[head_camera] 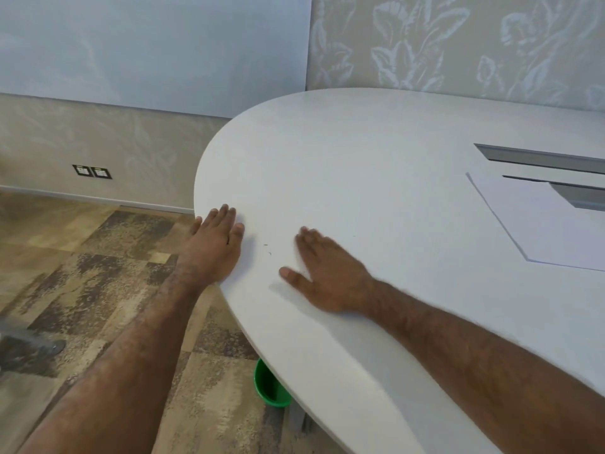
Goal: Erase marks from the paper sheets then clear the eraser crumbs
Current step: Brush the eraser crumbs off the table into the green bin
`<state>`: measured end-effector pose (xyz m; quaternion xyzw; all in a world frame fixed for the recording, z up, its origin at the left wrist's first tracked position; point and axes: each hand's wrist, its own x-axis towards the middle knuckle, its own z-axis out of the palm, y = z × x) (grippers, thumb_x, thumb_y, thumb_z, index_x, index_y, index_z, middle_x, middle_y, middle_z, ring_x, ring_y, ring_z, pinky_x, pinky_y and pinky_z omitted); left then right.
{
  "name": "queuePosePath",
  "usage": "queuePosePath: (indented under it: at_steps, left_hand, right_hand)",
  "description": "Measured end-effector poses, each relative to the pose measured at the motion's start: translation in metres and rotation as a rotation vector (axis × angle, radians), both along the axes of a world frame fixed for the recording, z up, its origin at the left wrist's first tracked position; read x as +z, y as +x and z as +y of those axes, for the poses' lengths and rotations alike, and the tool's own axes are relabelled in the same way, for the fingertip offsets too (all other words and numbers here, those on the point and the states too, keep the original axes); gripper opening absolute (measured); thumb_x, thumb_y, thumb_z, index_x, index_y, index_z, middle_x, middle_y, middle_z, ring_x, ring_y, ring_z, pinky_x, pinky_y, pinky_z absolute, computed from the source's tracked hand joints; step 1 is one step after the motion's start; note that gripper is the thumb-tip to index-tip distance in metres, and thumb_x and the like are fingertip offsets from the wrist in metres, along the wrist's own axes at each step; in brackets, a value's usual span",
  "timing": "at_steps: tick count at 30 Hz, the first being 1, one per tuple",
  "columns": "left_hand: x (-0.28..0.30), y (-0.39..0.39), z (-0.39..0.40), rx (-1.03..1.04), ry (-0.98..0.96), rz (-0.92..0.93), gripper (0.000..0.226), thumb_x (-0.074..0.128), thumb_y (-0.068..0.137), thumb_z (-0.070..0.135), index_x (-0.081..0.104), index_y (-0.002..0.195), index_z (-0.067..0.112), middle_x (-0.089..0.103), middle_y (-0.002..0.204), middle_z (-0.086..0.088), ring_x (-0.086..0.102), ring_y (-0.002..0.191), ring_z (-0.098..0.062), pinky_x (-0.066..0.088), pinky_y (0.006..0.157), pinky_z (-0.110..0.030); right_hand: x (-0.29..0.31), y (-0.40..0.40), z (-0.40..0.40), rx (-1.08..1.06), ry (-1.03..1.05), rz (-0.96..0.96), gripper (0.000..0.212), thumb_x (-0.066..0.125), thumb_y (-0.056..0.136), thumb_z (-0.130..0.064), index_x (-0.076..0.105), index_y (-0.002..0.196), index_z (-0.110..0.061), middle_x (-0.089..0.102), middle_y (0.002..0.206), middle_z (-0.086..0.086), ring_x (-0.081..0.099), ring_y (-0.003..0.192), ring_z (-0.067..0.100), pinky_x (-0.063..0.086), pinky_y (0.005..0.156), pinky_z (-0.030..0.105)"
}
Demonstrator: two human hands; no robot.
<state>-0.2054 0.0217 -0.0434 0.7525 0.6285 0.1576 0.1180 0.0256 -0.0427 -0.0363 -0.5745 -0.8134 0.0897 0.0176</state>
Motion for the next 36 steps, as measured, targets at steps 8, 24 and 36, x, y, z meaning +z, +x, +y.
queuePosePath:
  at_steps: [8, 24, 36]
  left_hand:
    - [-0.002, 0.001, 0.006, -0.100, 0.000, 0.066, 0.058, 0.014, 0.106, 0.042, 0.014, 0.158, 0.016, 0.009, 0.166, 0.001, 0.004, 0.152, -0.012, -0.005, 0.121, -0.032]
    - [-0.003, 0.002, 0.017, -0.359, 0.004, 0.283, 0.090, -0.009, 0.083, 0.075, -0.007, 0.157, 0.023, -0.014, 0.165, 0.006, -0.011, 0.151, -0.010, -0.008, 0.120, -0.031]
    - [0.006, 0.024, -0.020, -0.604, 0.015, 0.316, 0.077, -0.001, 0.093, 0.068, -0.015, 0.156, 0.024, -0.020, 0.163, 0.006, -0.016, 0.150, -0.008, -0.006, 0.123, -0.032]
  right_hand:
    - [0.018, -0.006, 0.052, 0.051, -0.065, 0.059, 0.067, 0.016, 0.098, -0.057, 0.006, 0.154, -0.021, 0.000, 0.163, -0.008, -0.003, 0.147, 0.002, -0.003, 0.118, 0.023]
    - [0.019, 0.072, -0.006, -0.402, 0.081, 0.082, 0.081, 0.010, 0.089, -0.066, 0.016, 0.153, -0.017, 0.012, 0.161, -0.003, 0.010, 0.148, 0.010, 0.004, 0.119, 0.024]
    - [0.015, 0.002, -0.045, -0.123, 0.090, 0.135, 0.075, 0.010, 0.092, -0.067, 0.016, 0.153, -0.023, 0.012, 0.157, -0.016, 0.007, 0.144, -0.003, -0.008, 0.112, 0.011]
